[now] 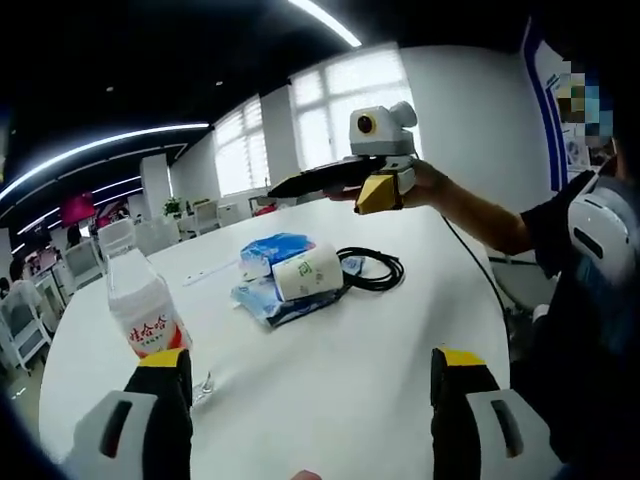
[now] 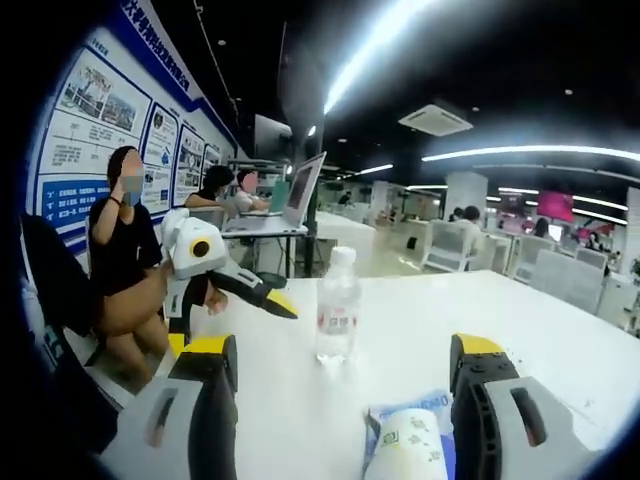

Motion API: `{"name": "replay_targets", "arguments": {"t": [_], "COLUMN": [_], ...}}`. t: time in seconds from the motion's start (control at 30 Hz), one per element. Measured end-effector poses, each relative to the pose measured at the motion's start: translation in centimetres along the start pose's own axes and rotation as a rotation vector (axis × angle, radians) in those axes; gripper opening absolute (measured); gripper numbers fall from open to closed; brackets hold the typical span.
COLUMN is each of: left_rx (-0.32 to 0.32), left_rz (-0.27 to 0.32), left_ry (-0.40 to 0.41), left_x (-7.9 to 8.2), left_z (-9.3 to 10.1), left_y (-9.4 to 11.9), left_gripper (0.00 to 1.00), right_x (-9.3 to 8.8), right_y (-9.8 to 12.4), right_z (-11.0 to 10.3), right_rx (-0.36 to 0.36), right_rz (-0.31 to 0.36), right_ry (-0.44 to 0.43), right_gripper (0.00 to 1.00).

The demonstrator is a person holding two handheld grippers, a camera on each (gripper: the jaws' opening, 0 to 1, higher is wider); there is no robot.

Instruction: Arrange the tabletop items into an orderly group along one side of the table until the central work area is clear of visible clutter.

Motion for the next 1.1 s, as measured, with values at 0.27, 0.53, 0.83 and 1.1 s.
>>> {"name": "replay_targets", "arguments": {"t": [0.27,0.53,0.83,1.1], "left_rx": [0.011,0.001,-0.008,0.007], "left_rz": [-0.018,-0.023,-0.018,-0.018], "left_ry": [0.01,0.02,0.027,0.046], "left_x": [-0.5,-0.6,-0.6,-0.5], "left_z": [0.2,0.6,1.2,0.8], "left_y": [-0.6,-0.9,-0.9,-0.6], "left_gripper": [0.95,0.95,0.95,0.98], "right_x": [-1.9,-3.1,-5.1,-5.7], "right_y": [1.8,3.4,5.6,5.9], "right_z": [0.8,1.6,3.3,3.6], "right_rx": [-0.06,-0.086,-0.132,-0.139], "right_rz": [-0.028,-0.042,-0.088,-0.09], "right_ry": [0.009,-0.02,-0.043,-0.06], "right_gripper": [0.77,0.75,0.75,0.75]}}
Point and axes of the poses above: the point that each gripper's makers call its tool centre point, and the gripper's own axes: y roughly backward along the fingers, z roughly to its right, x roughly out of its top, the point moved 3 cm from there along y, roughly backward along the fingers, and after that the axes turned 15 degrees about x, right-handed, at the moved point
